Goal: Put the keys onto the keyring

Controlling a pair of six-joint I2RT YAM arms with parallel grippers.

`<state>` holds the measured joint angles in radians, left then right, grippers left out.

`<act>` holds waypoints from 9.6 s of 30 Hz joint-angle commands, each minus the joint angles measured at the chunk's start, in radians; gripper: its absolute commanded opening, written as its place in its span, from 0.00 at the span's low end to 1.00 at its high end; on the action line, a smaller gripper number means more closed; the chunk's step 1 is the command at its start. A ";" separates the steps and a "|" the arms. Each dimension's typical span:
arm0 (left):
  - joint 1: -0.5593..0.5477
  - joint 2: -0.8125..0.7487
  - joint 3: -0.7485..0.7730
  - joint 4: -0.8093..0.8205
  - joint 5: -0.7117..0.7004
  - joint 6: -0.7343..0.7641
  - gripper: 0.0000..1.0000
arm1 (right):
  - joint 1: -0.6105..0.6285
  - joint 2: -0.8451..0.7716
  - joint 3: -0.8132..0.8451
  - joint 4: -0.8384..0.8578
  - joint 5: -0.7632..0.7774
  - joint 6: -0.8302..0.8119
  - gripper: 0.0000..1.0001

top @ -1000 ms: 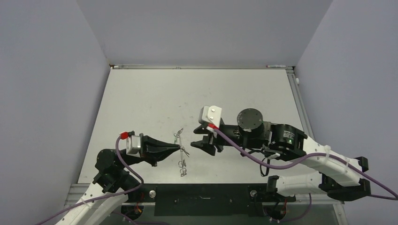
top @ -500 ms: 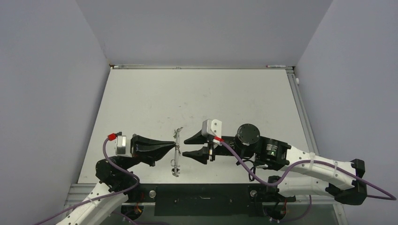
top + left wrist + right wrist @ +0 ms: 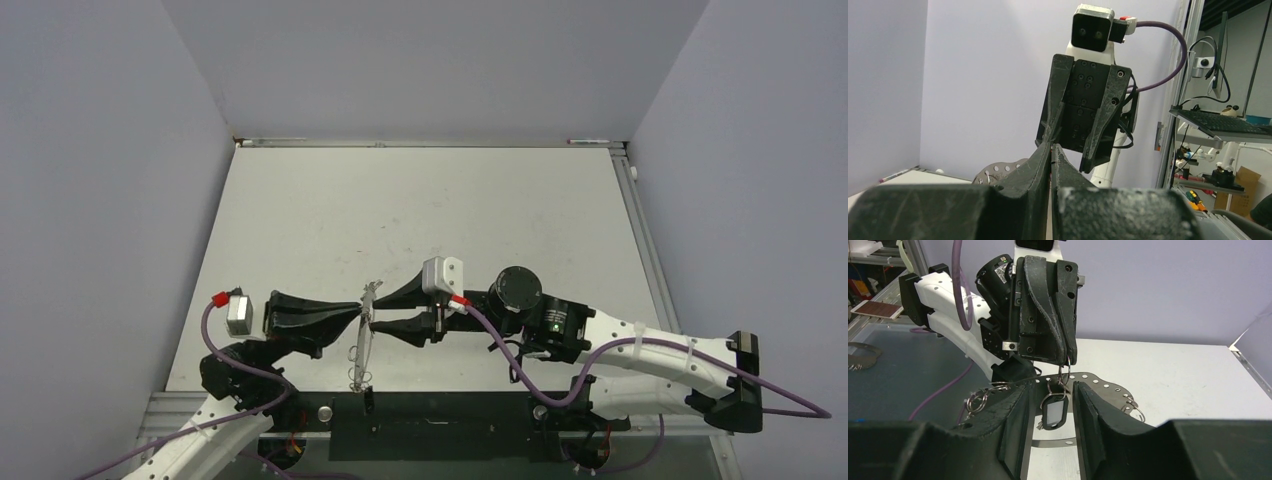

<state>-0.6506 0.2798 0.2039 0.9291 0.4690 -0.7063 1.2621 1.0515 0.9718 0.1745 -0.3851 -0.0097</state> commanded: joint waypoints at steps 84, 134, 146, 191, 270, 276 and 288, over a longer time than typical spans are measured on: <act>0.006 0.043 0.272 -0.825 0.000 0.533 0.69 | 0.000 0.200 0.422 -0.463 0.377 -0.018 0.05; 0.009 0.084 0.341 -1.044 -0.076 0.698 0.00 | 0.012 0.418 0.698 -0.918 0.566 0.022 0.05; 0.007 0.086 0.329 -1.065 -0.117 0.754 0.15 | 0.004 0.470 0.771 -1.035 0.481 0.027 0.05; 0.001 0.058 0.289 -0.959 0.182 0.749 0.17 | 0.052 0.411 0.779 -1.096 0.195 -0.065 0.05; 0.058 -0.186 0.213 -0.694 0.107 0.450 0.00 | 0.047 0.177 0.262 -0.304 0.111 -0.136 0.29; 0.058 -0.189 0.213 -0.695 0.106 0.451 0.00 | 0.046 0.181 0.271 -0.307 0.107 -0.140 0.12; 0.058 -0.174 0.220 -0.758 0.034 0.466 0.09 | 0.045 0.214 0.362 -0.428 0.139 -0.145 0.05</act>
<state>-0.5995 0.0990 0.4042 0.1867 0.5926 -0.2508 1.3087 1.2488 1.2293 -0.2382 -0.2558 -0.1497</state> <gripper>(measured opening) 0.003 0.074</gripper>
